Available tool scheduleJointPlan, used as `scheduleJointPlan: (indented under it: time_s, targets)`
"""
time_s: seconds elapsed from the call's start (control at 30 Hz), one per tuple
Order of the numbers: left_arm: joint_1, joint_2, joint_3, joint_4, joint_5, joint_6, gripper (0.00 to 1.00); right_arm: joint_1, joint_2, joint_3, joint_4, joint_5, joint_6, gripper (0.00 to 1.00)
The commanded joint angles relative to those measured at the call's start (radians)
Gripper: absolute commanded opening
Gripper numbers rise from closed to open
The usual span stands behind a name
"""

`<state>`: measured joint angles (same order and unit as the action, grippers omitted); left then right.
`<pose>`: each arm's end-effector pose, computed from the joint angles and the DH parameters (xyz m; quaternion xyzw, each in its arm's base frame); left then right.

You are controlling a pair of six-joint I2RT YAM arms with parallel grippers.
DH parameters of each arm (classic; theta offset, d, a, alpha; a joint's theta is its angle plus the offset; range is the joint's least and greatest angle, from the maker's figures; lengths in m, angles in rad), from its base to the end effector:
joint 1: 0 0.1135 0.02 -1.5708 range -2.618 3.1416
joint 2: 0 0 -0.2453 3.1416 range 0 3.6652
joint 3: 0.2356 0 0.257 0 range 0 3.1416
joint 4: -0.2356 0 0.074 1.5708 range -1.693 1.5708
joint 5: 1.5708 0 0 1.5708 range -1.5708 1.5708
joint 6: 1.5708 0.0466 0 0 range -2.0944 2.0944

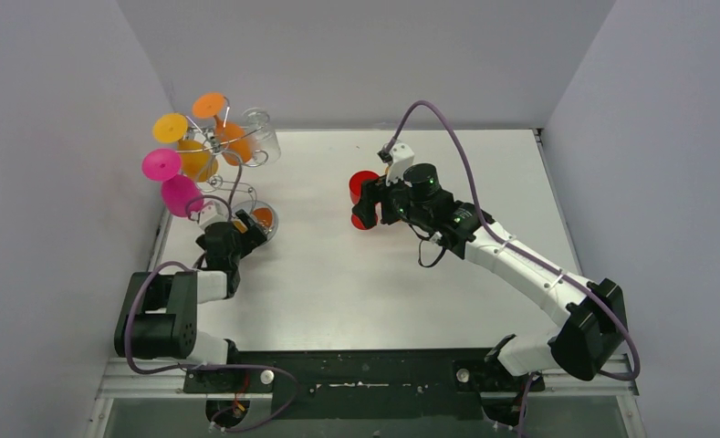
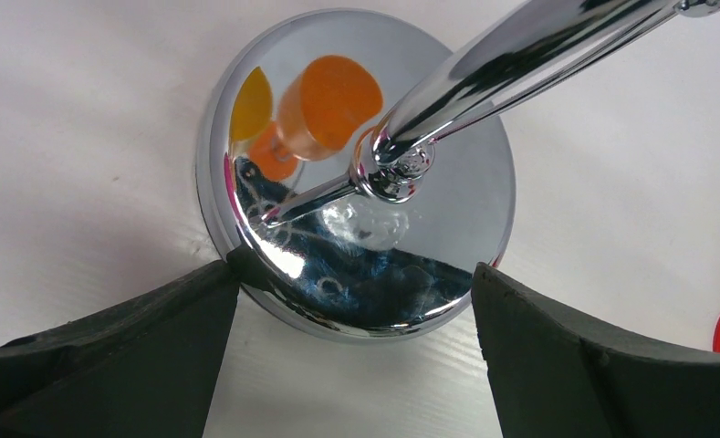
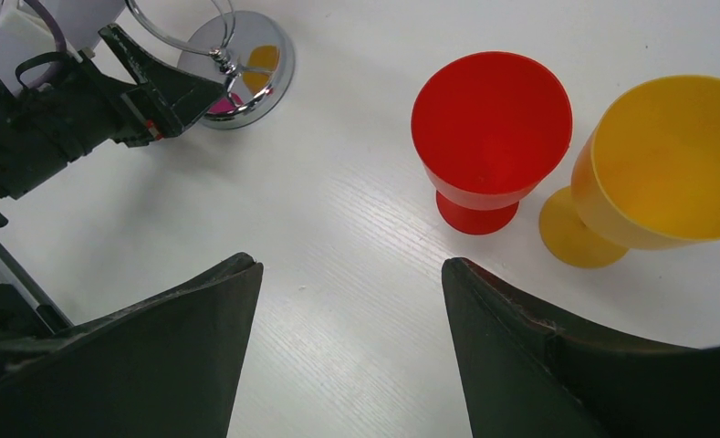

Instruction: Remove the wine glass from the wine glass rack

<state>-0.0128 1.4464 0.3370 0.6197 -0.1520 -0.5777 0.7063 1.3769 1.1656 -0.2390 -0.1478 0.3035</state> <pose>0.2606 0.0037 0.1034 -0.2758 0.8102 -0.0870 0.5099 0.2525 0.2244 0.3082 -0.2074 0.8199 0.3111 0.4336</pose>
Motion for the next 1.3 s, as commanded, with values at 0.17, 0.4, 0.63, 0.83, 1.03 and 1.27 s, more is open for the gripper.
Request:
scheduleJointPlan:
  time_s: [0.17,0.4,0.63,0.83,1.03,1.27]
  targets:
    - [-0.009,0.088,0.078,0.063,0.152,0.011,0.97,-0.008,-0.048,-0.004,0.03,0.026,-0.01,0.74]
    - [-0.011,0.119,0.086,0.098,0.19,0.021,0.97,-0.01,-0.047,-0.002,0.033,0.024,-0.012,0.74]
    - [-0.014,0.14,0.086,0.114,0.203,0.022,0.97,-0.01,-0.042,0.003,0.034,0.017,-0.01,0.74]
    - [-0.015,0.049,0.067,0.048,0.162,0.023,0.97,-0.01,-0.048,0.008,0.03,0.024,-0.014,0.74]
    - [-0.016,-0.062,0.031,-0.022,0.13,0.013,0.97,-0.01,-0.045,0.013,0.034,0.014,-0.008,0.74]
    - [-0.025,-0.165,-0.027,-0.041,0.113,-0.031,0.97,-0.012,-0.05,0.009,0.038,0.002,0.005,0.74]
